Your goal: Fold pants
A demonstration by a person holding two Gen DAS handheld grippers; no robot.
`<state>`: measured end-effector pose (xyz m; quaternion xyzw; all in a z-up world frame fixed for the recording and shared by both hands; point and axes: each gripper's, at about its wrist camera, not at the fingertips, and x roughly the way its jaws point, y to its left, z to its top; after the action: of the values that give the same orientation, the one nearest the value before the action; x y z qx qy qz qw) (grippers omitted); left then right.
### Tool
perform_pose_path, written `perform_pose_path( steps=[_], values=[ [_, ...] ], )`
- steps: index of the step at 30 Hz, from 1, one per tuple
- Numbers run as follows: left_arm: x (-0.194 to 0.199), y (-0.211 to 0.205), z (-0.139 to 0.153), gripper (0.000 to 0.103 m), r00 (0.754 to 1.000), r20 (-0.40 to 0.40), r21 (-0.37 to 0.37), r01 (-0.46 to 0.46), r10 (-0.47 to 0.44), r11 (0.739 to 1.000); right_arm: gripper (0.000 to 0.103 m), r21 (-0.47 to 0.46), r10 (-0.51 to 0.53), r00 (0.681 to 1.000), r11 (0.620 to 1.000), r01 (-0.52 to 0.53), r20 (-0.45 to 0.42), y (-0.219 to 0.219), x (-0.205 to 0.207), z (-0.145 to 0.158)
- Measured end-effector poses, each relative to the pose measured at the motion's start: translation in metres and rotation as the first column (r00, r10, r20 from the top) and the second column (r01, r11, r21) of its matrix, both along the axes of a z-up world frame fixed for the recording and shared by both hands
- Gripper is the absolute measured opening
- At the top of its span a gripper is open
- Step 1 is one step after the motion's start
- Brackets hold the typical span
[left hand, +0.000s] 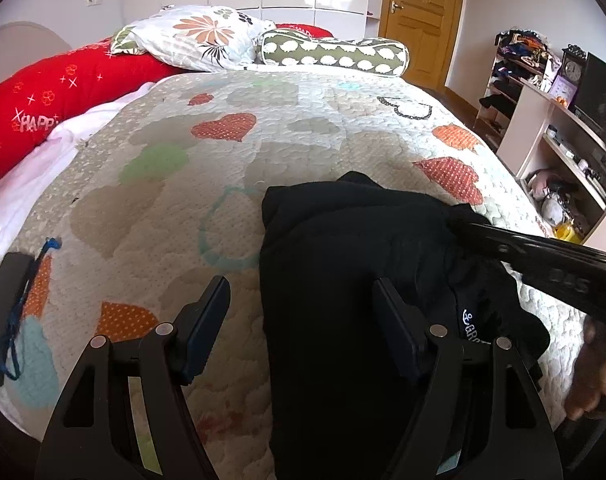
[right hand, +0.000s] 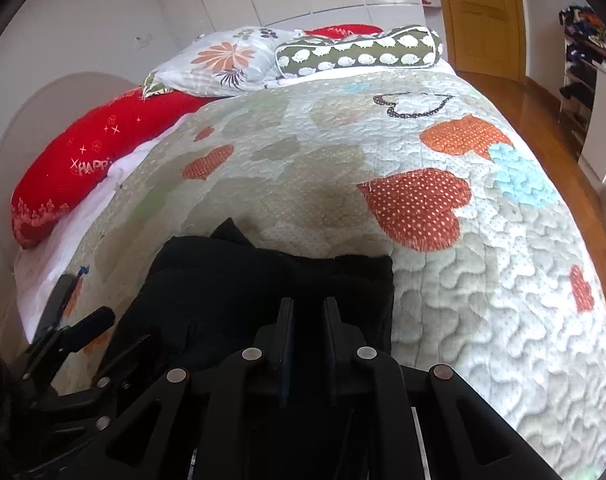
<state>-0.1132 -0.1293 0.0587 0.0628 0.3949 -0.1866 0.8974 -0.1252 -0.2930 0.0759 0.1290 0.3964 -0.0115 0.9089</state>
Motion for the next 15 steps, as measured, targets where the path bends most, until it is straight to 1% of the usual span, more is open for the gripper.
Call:
perform_pose_path(
  steps=[2,3,6,9,12,13,14,15],
  values=[
    [-0.004,0.002,0.003,0.074,1.0,-0.002,-0.001,-0.001,0.001,1.0,0.014,-0.026,0.023,1.0,0.999,-0.022,0.013,0.007,-0.012,0.007],
    [-0.007,0.003,0.004,0.074,1.0,-0.001,0.0,-0.001,0.001,1.0,0.014,-0.056,0.047,0.999,0.997,-0.046,0.018,0.014,-0.023,0.011],
    [-0.015,0.007,0.006,0.074,1.0,0.004,0.002,-0.003,0.003,1.0,0.015,-0.096,0.077,0.997,0.993,-0.075,0.024,0.024,-0.044,0.014],
    [-0.022,0.013,0.005,0.074,1.0,-0.005,-0.016,-0.009,0.009,1.0,0.017,-0.105,0.067,0.998,0.992,-0.065,0.015,0.024,-0.059,0.01],
    [-0.027,0.015,0.0,0.074,1.0,-0.011,-0.025,-0.017,0.017,1.0,0.023,-0.104,0.068,0.996,0.992,-0.073,-0.055,0.023,-0.065,-0.013],
    [-0.028,0.014,-0.003,0.074,1.0,-0.017,-0.026,-0.018,0.018,0.999,0.026,-0.099,0.064,0.997,0.993,-0.069,-0.054,0.022,-0.065,-0.018],
    [-0.029,0.014,-0.005,0.074,1.0,-0.017,-0.03,-0.02,0.019,0.999,0.032,-0.086,0.047,0.998,0.995,-0.049,-0.032,0.019,-0.067,-0.021],
    [-0.03,0.013,-0.005,0.074,1.0,-0.012,-0.032,-0.022,0.022,0.999,0.034,-0.07,0.031,0.999,0.997,-0.033,-0.028,0.016,-0.068,-0.022]
  ],
)
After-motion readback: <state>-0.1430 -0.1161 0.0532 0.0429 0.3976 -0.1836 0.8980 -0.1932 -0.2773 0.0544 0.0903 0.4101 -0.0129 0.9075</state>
